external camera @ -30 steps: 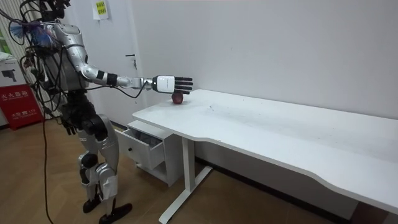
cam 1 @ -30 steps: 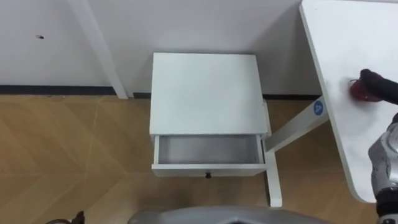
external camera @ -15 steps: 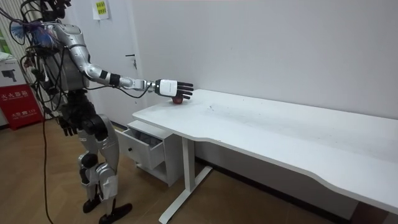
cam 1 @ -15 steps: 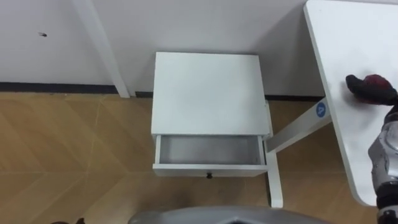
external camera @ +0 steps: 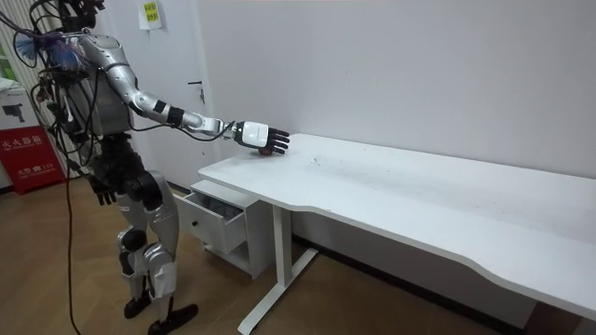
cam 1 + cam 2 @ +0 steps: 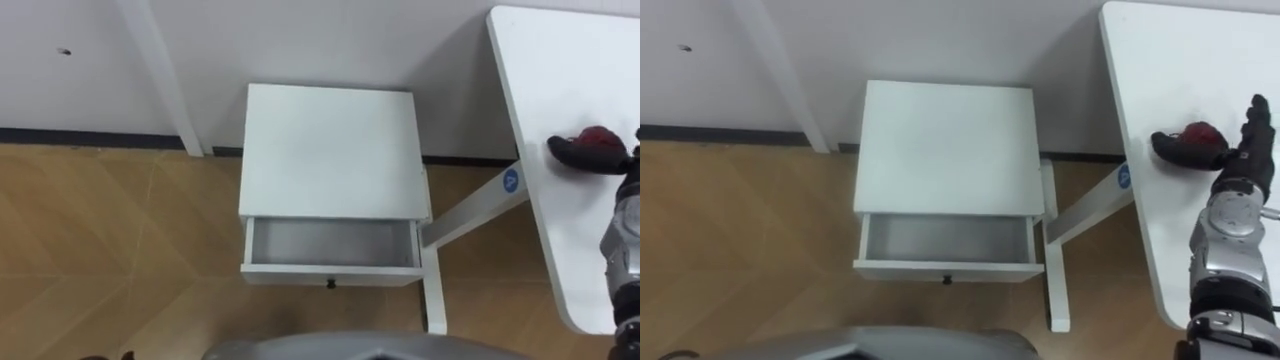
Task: Put apple and close drawer
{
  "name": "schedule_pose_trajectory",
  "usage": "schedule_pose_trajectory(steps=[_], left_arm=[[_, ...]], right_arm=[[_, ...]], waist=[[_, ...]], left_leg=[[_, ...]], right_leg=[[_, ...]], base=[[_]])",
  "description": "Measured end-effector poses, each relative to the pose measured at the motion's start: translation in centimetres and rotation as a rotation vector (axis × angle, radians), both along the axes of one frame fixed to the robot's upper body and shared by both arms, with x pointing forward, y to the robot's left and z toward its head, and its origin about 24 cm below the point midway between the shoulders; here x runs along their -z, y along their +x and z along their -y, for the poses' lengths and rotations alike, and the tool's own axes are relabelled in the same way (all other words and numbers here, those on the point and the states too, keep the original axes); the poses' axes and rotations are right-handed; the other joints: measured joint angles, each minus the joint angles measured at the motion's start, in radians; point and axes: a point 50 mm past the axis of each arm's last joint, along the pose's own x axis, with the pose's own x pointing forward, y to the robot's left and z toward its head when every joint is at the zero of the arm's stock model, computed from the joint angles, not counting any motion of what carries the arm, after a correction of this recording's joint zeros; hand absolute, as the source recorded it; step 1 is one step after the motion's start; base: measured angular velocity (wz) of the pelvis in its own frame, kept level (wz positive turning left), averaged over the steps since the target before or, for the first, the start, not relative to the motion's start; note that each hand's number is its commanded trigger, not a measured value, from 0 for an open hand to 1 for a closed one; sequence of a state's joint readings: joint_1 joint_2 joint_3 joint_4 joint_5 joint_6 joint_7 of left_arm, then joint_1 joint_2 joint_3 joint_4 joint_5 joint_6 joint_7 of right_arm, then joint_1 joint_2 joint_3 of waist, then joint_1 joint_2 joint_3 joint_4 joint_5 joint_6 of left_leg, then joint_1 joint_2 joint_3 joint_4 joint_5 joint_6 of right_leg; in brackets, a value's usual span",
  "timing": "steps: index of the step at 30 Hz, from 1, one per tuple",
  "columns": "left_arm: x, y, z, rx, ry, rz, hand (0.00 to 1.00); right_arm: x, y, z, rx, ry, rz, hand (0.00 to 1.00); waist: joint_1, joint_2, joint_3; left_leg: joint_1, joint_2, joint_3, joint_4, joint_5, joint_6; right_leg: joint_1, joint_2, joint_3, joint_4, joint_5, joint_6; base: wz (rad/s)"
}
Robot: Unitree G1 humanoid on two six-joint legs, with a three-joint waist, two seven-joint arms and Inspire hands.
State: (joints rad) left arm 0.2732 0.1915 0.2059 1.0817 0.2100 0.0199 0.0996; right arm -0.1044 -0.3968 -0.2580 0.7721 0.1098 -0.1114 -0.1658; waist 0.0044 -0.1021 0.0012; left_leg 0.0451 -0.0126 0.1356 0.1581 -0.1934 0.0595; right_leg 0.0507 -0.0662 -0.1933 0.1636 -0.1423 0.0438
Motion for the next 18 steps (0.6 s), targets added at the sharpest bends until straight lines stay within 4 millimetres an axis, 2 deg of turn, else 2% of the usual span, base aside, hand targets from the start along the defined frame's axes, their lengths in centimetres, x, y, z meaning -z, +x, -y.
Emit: schedule_pose_trajectory(steps=[1,2,3,4,8,18], left_arm=[[-0.1,0.1,-0.1,0.002,0.004,0.004,0.00],[-0.1,0.1,-0.3,0.004,0.007,0.005,0.00],[-0.1,0.1,-0.4,0.004,0.009,0.003,0.00],[-0.2,0.1,-0.5,0.005,0.012,0.002,0.00],[-0.2,0.1,-0.6,0.014,0.015,-0.001,0.00],[-0.2,0.0,-0.7,0.015,0.017,-0.010,0.00]], right_arm=[[0.2,-0.1,0.0,-0.005,0.008,-0.011,0.53],[0.1,0.0,0.0,-0.004,0.002,-0.008,0.60],[0.0,0.1,0.2,-0.003,-0.003,-0.006,0.83],[-0.3,0.0,0.5,-0.004,-0.013,-0.007,1.00],[-0.6,0.0,1.3,-0.005,-0.042,-0.027,1.00],[-0.6,-0.1,1.4,-0.019,-0.069,-0.048,1.00]], waist=[[0.001,0.000,-0.0001],[0.003,0.001,0.0003],[0.002,0.001,0.0004],[0.002,0.001,0.0008],[0.003,0.006,0.0031],[0.007,0.007,0.0042]], left_leg=[[0.000,0.000,-0.001,0.000,0.000,0.000],[0.000,0.000,-0.001,0.001,0.000,0.000],[-0.001,-0.001,-0.001,0.002,0.000,0.000],[-0.002,-0.001,-0.001,0.003,0.000,0.000],[-0.001,0.000,-0.001,0.003,0.000,-0.001],[0.002,0.000,-0.001,0.004,0.000,-0.001]], right_leg=[[0.002,0.000,-0.001,-0.001,0.000,0.000],[0.003,0.000,-0.001,-0.005,0.000,0.000],[0.004,0.000,-0.001,-0.008,0.000,0.000],[0.005,0.000,-0.001,-0.011,0.000,0.000],[0.009,0.001,-0.003,-0.012,0.000,0.000],[0.009,0.001,-0.002,-0.012,0.000,0.000]], base=[[0.04],[0.00],[0.00],[0.00],[0.00],[0.00]])
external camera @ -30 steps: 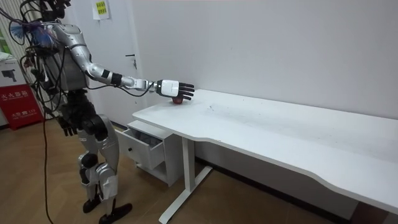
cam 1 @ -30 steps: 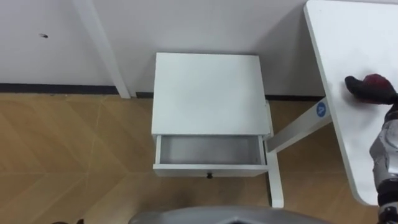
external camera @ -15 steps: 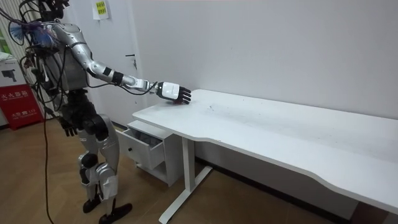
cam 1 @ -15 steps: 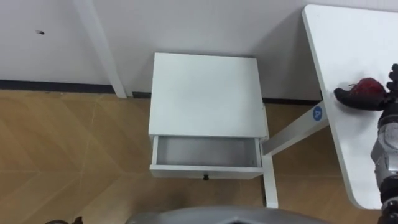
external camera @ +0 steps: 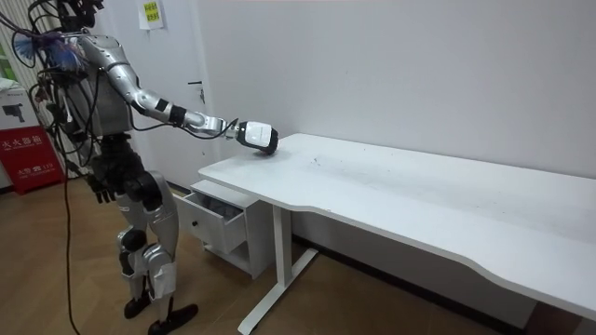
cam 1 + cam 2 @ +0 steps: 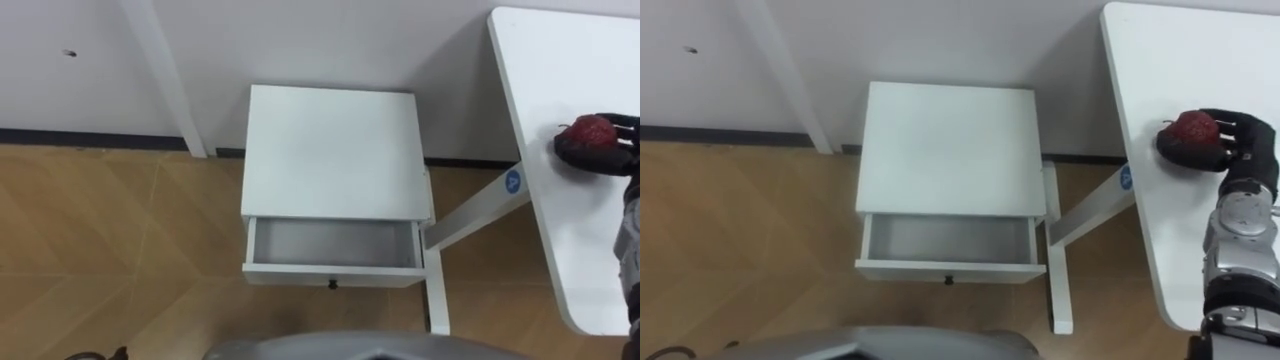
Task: Put apple and close drawer
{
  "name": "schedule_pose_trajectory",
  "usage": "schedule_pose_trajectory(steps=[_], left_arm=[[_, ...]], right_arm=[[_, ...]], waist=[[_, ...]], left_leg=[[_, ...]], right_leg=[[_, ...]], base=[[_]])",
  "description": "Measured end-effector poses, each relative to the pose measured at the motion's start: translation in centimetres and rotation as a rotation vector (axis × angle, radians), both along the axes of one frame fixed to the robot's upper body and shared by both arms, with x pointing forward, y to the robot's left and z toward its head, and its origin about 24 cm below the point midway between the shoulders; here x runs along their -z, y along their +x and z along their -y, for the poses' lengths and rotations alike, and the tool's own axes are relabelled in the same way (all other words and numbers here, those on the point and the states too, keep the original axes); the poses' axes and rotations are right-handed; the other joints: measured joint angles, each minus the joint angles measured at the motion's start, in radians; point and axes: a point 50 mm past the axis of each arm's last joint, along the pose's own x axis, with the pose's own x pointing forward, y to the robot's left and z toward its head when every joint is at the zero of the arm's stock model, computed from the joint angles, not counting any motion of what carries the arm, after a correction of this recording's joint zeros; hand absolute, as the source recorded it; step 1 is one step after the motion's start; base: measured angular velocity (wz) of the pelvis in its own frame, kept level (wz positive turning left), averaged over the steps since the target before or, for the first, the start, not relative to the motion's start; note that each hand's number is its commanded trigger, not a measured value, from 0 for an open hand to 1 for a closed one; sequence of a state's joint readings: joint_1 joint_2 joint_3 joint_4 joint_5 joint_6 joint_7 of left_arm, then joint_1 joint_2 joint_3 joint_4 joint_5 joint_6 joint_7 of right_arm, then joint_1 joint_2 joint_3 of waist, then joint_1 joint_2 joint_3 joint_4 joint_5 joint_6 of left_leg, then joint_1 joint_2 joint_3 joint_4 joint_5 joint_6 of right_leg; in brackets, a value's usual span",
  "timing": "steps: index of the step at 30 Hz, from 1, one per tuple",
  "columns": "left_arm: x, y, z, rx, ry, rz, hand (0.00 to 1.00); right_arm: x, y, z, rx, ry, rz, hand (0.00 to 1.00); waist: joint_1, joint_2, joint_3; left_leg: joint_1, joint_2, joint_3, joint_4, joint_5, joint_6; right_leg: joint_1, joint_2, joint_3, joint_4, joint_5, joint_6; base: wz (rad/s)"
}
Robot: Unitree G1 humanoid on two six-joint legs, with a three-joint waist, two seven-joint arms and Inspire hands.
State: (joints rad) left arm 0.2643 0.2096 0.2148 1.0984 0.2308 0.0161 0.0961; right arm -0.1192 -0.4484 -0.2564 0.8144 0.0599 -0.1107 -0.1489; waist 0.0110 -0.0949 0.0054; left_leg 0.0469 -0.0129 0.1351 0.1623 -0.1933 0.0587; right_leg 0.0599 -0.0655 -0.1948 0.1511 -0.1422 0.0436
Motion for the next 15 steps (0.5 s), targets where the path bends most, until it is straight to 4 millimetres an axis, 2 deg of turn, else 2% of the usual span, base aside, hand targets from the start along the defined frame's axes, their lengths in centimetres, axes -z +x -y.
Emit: schedule_pose_trajectory(steps=[10,13,15], left_arm=[[0.2,-0.6,0.2,0.004,-0.028,-0.031,0.00],[0.3,-0.3,0.5,0.022,-0.035,-0.029,0.00],[0.4,0.0,0.9,0.056,-0.044,-0.034,0.00]], right_arm=[[0.2,-0.3,-0.1,-0.037,-0.055,-0.043,1.00],[0.3,0.3,-1.1,-0.093,-0.071,-0.054,1.00],[-0.1,1.6,-3.1,-0.211,-0.113,-0.049,1.00]], waist=[[0.020,-0.003,-0.0017],[0.025,-0.004,-0.0029],[0.027,0.000,-0.0008]], left_leg=[[0.002,0.000,-0.001,0.002,0.000,0.000],[0.004,0.000,0.000,0.005,0.000,0.000],[0.006,0.000,0.005,0.004,0.000,0.000]], right_leg=[[0.008,0.000,-0.001,0.000,0.000,0.000],[0.009,0.000,0.002,0.001,0.001,-0.001],[0.008,0.001,0.009,0.002,0.002,-0.003]], base=[[0.00],[-0.03],[-0.10]])
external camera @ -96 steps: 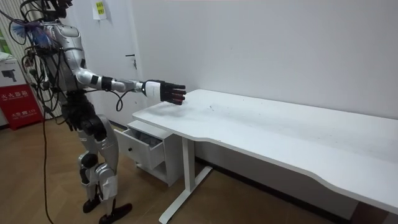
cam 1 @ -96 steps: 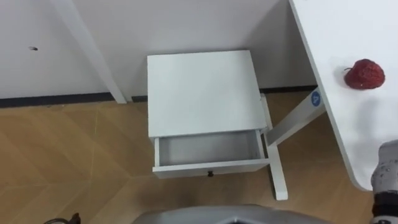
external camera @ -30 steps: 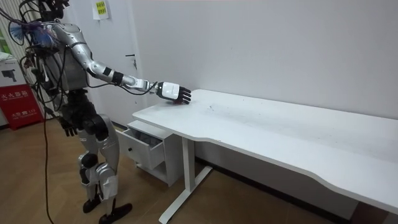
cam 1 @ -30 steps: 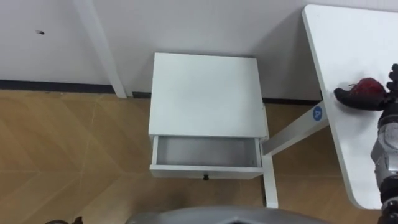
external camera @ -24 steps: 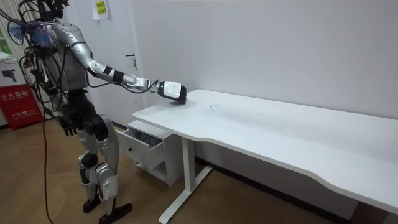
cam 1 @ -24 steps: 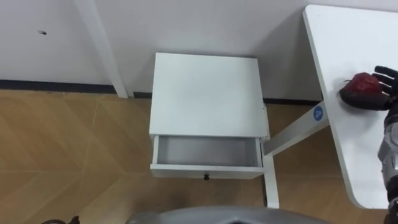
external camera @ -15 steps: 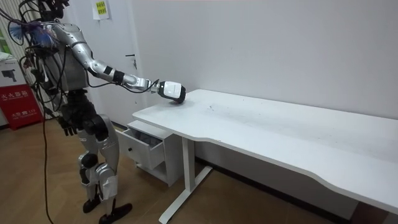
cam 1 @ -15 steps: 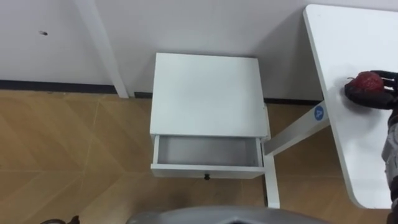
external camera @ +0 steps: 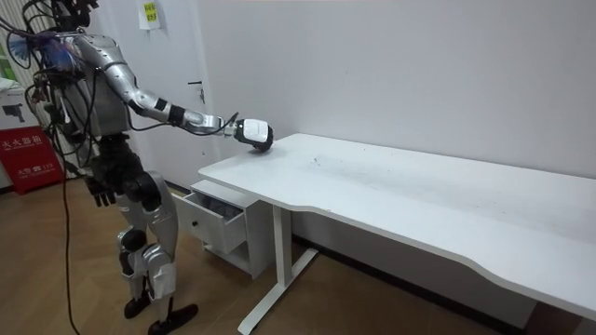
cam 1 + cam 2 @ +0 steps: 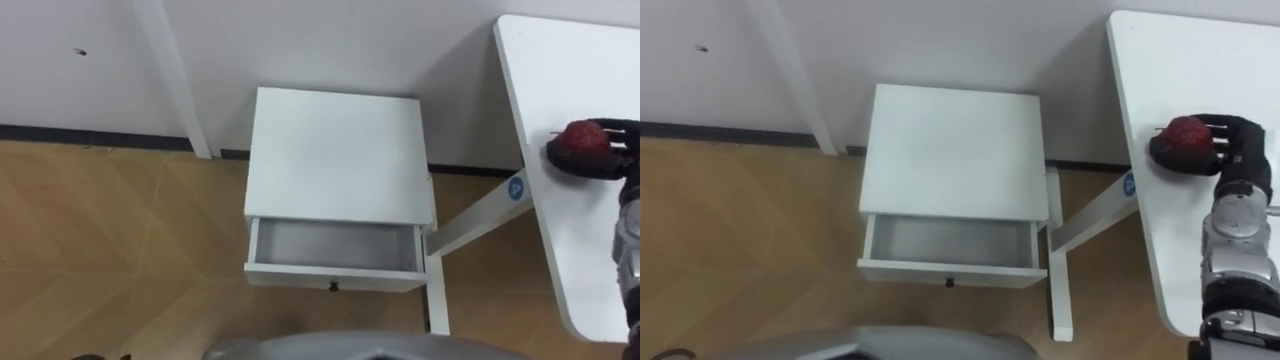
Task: Put apple and close drawer
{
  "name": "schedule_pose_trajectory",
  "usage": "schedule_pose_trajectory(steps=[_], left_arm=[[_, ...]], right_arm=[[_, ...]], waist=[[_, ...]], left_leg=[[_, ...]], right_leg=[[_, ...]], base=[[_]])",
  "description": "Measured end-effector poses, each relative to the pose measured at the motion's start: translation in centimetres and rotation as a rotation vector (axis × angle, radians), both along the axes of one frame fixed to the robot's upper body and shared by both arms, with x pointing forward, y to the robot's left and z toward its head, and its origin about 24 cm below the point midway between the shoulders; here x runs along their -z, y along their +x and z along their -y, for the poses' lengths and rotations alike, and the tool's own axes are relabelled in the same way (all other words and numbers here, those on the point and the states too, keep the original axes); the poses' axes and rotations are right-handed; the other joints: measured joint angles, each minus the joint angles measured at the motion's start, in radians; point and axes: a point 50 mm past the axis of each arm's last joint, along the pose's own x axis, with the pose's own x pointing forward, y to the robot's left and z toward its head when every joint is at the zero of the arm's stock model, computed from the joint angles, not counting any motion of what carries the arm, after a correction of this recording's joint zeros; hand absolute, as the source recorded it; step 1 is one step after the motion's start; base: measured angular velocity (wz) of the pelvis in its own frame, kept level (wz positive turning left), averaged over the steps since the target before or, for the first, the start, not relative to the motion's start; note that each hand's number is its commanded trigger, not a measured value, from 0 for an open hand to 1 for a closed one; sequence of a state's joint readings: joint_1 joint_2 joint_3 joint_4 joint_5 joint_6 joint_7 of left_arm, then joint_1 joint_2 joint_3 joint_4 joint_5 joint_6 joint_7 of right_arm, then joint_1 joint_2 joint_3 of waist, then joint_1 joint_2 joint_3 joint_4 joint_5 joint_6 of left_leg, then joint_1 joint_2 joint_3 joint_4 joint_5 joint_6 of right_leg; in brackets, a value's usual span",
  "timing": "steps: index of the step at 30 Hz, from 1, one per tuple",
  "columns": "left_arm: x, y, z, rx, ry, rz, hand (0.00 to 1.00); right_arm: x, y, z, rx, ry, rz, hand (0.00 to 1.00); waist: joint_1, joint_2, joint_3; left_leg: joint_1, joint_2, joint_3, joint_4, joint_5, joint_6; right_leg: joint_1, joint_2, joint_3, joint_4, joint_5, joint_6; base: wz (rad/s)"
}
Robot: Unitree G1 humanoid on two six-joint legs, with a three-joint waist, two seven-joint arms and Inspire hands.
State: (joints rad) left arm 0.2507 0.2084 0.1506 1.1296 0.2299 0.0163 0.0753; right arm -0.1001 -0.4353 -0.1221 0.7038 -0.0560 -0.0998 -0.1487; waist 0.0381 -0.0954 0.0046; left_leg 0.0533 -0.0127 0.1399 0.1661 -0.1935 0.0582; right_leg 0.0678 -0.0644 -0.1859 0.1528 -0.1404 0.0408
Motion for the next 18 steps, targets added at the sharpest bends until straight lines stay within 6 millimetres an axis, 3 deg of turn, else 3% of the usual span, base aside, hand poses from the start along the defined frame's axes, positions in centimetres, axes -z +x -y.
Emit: schedule_pose_trajectory(steps=[3,6,8,12,18], left_arm=[[0.1,0.7,0.2,0.028,-0.006,0.008,0.00],[0.1,1.7,0.5,0.052,-0.010,0.026,0.00],[0.2,2.5,0.9,0.088,-0.014,0.038,0.00],[0.3,3.1,1.4,0.131,-0.026,0.040,0.00],[0.5,3.0,1.9,0.140,-0.035,0.037,0.00]], right_arm=[[-0.3,1.2,-2.8,-0.151,-0.049,0.002,1.00],[-0.3,1.6,-6.4,-0.322,-0.072,0.006,1.00],[0.3,1.5,-9.1,-0.427,-0.063,-0.006,1.00],[1.7,1.1,-13.2,-0.565,-0.002,-0.049,1.00],[2.4,0.6,-15.0,-0.698,-0.030,-0.117,1.00]], waist=[[0.002,0.005,0.0015],[0.027,0.013,0.0038],[0.049,0.019,-0.0036],[0.055,0.044,-0.0037],[0.077,0.052,-0.0020]], left_leg=[[-0.003,0.000,-0.002,0.001,0.000,0.000],[-0.008,0.001,-0.004,0.003,0.000,-0.001],[-0.018,0.000,-0.006,0.003,0.000,-0.001],[-0.026,-0.002,-0.025,0.003,0.001,0.000],[-0.027,-0.001,-0.034,0.000,0.001,-0.001]], right_leg=[[-0.001,0.000,-0.001,0.000,0.000,0.000],[-0.004,0.000,-0.008,-0.001,0.001,-0.001],[-0.016,-0.001,-0.011,-0.001,0.001,-0.001],[-0.017,-0.002,-0.014,-0.002,0.000,0.000],[-0.016,-0.001,-0.011,-0.004,0.000,0.000]], base=[[0.00],[0.05],[0.05],[0.15],[0.03]])
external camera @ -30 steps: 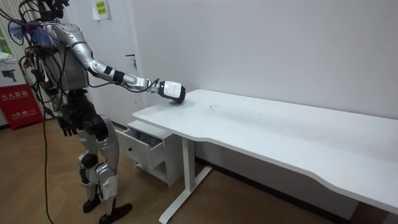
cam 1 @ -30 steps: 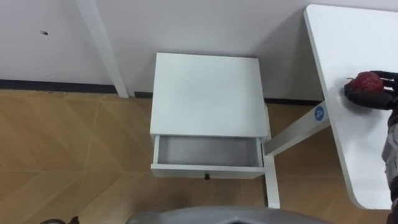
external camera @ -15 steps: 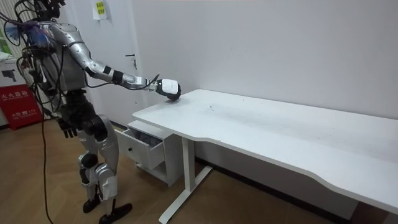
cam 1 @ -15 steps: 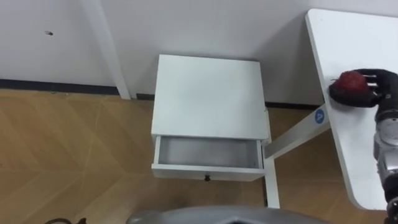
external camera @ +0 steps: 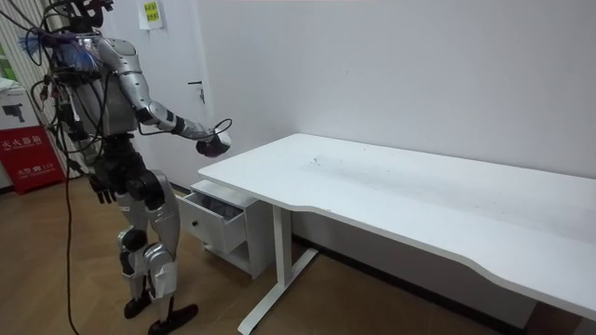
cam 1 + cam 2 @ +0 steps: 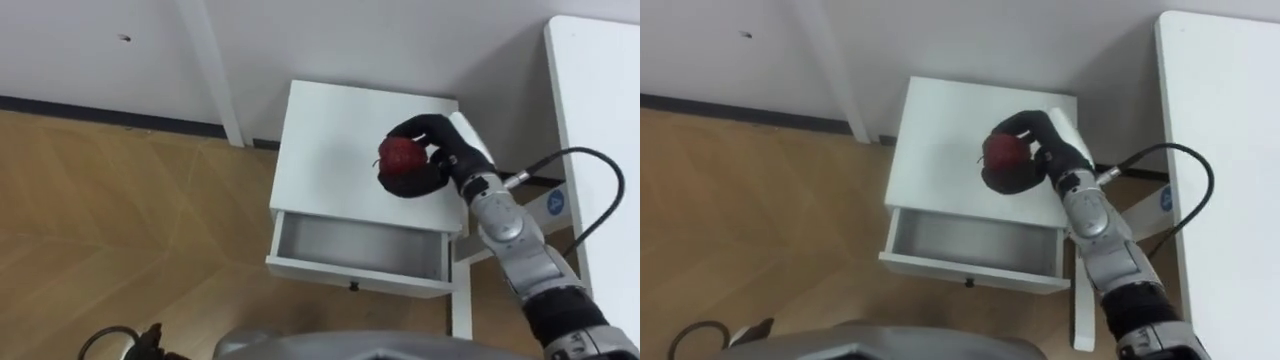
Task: Put apple and close drawer
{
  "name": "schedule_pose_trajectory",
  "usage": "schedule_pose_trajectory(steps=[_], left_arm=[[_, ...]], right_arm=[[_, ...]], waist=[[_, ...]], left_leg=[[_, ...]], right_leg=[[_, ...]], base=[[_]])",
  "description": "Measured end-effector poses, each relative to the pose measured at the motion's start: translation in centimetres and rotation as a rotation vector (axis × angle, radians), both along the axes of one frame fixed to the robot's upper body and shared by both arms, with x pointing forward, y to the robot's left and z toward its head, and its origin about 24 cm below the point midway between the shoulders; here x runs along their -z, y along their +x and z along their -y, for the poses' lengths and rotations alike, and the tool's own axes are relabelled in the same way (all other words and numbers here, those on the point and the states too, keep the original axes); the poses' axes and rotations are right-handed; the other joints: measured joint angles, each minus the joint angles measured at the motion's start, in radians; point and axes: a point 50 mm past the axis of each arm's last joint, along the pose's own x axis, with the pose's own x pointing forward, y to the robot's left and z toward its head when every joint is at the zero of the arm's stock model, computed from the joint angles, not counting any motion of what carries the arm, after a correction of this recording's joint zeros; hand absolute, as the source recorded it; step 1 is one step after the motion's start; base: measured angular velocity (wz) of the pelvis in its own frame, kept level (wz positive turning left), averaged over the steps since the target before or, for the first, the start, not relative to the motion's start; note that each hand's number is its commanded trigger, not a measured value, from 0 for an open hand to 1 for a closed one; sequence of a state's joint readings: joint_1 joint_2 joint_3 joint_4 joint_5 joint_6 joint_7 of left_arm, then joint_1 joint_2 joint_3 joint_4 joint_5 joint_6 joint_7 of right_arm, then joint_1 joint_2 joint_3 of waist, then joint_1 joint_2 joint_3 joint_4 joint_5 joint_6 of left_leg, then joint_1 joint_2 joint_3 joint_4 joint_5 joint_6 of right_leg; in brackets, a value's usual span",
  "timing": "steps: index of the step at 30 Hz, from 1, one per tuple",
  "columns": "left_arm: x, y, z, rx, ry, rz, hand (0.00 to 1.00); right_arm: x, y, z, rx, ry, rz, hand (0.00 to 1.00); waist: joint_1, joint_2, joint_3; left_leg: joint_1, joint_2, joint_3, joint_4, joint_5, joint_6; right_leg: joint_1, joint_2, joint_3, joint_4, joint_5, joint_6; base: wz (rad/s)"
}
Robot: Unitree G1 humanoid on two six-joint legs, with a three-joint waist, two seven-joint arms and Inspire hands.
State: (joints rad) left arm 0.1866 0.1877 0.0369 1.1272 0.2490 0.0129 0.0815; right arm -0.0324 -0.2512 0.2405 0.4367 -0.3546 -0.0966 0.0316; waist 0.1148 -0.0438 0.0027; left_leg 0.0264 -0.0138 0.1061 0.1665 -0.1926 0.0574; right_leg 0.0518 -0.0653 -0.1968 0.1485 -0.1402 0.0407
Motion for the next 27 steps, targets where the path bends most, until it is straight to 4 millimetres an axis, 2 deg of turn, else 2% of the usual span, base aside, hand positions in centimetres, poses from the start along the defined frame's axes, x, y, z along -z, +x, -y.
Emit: schedule_pose_trajectory(steps=[8,15,16,25,27], left_arm=[[0.1,0.3,0.6,-0.007,-0.017,0.009,0.00],[0.1,0.8,0.7,-0.016,-0.019,0.023,0.00],[0.1,0.8,0.7,-0.015,-0.020,0.023,0.00],[0.0,2.5,1.1,-0.036,-0.045,0.106,0.00],[-0.1,2.6,1.2,-0.039,-0.049,0.120,0.00]], right_arm=[[0.6,-1.0,-0.7,-0.046,-0.010,-0.036,1.00],[3.0,-3.6,-0.6,-0.038,-0.029,-0.156,1.00],[3.4,-4.1,-0.8,-0.052,-0.042,-0.172,0.00],[6.0,-6.4,-0.6,-0.030,-0.052,-0.314,0.00],[6.2,-6.6,-0.5,-0.025,-0.053,-0.321,0.00]], waist=[[0.004,-0.005,-0.0021],[0.004,-0.012,-0.0010],[0.003,-0.012,-0.0007],[0.003,0.002,0.0071],[0.001,0.005,0.0063]], left_leg=[[-0.019,0.000,-0.005,0.001,0.001,-0.001],[-0.039,0.000,-0.007,0.002,0.000,-0.001],[-0.044,0.000,-0.006,0.003,0.000,-0.001],[-0.053,-0.001,-0.011,0.008,0.001,-0.001],[-0.051,-0.001,-0.011,0.008,0.001,-0.001]], right_leg=[[-0.015,0.001,0.000,0.001,0.000,0.000],[-0.030,0.001,-0.004,0.001,0.000,0.000],[-0.034,0.001,-0.003,0.002,0.000,0.000],[-0.045,0.000,0.003,0.002,0.000,0.000],[-0.044,0.001,0.004,0.002,0.000,0.000]], base=[[0.01],[0.00],[0.00],[0.01],[0.00]])
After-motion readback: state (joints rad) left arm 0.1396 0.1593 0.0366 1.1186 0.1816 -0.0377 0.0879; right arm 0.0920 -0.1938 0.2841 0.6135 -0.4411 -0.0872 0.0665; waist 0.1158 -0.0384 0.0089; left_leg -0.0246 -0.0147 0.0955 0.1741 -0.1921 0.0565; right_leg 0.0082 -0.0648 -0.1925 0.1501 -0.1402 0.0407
